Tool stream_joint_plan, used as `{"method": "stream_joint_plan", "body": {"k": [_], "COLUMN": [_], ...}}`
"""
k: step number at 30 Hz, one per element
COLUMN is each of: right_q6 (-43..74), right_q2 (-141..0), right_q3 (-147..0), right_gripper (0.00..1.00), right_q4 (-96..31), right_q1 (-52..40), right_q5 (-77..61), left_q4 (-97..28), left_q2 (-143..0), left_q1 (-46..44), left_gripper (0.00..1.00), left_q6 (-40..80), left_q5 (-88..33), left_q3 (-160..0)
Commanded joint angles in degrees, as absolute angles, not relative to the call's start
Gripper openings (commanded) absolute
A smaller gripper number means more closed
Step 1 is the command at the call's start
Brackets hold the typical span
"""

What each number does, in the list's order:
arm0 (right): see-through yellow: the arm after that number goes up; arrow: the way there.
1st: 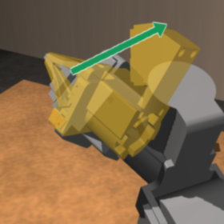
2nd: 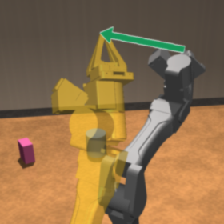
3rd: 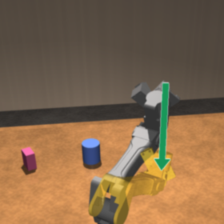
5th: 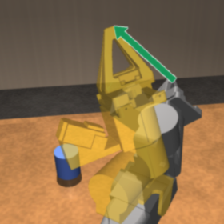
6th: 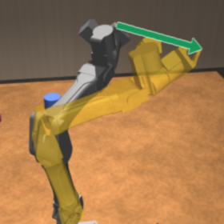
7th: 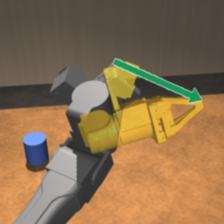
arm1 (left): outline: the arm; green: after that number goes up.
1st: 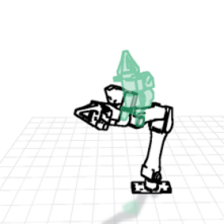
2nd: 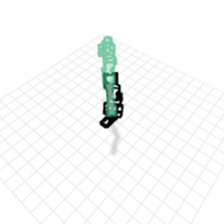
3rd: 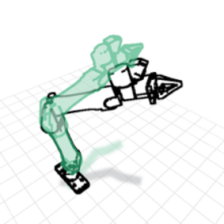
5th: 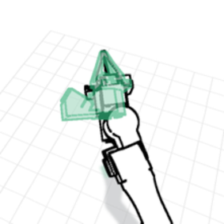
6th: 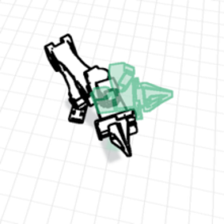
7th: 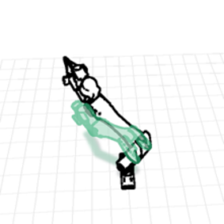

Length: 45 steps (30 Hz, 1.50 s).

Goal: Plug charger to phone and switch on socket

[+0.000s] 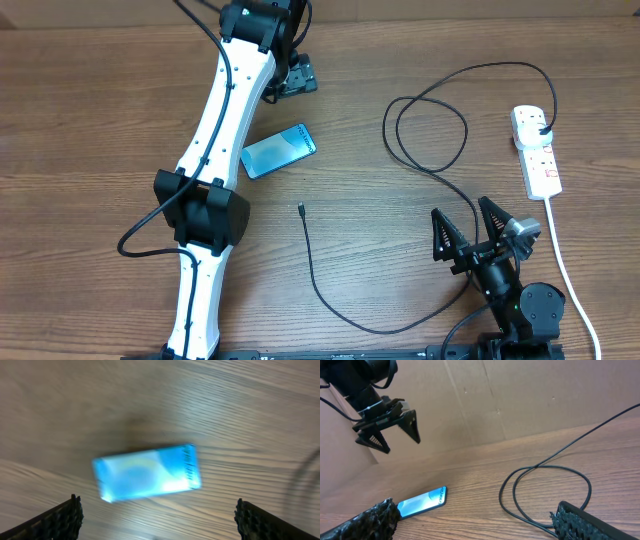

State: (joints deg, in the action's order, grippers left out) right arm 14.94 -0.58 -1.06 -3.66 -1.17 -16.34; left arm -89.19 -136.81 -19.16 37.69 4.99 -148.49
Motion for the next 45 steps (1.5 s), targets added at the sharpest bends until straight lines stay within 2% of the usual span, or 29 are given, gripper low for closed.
{"method": "stream_joint_plan", "body": {"k": [1, 6, 9, 15, 19, 27, 33, 45], "right_q6": [15.03, 15.03, 15.05, 15.03, 15.03, 15.03, 15.03, 15.03], "right_q2": [-0.16, -0.16, -0.16, -0.16, -0.16, -0.16, -0.16, -0.16], "right_q3": [-0.45, -0.45, -0.45, -0.45, -0.45, -0.45, -0.45, -0.45], "right_gripper": [1.0, 1.0, 1.0, 1.0, 1.0, 1.0, 1.0, 1.0], "right_q4": [-3.33, -3.33, -3.33, -3.33, -3.33, -3.33, -3.33, -3.33], "right_q1": [-1.06, -1.06, -1.04, -1.06, -1.04, -1.04, -1.06, -1.06], "right_q5": [-16.56, -16.53, -16.56, -16.56, -16.56, -16.56, -16.56, -16.56], "left_q4": [-89.23, -88.99, -96.82, -96.82, -96.82, -96.84, -96.82, -91.46], "left_q2": [-136.86, -136.88, -136.97, -137.19, -137.19, -137.14, -137.14, -137.14], "left_q1": [-19.53, -19.59, -20.01, -23.03, -24.43, -24.32, -23.92, -23.05], "left_gripper": [1.0, 0.99, 1.0, 1.0, 1.0, 1.0, 1.0, 1.0], "left_q6": [48.27, 53.19, 72.05, 86.96, 89.84, 86.89, 95.96, 114.32], "left_q5": [-3.86, -7.7, -5.65, -6.22, -3.22, -0.03, -1.34, -2.83], "left_q3": [-149.1, -149.1, -148.9, -145.75, -143.11, -136.73, -130.21, -130.21]}}
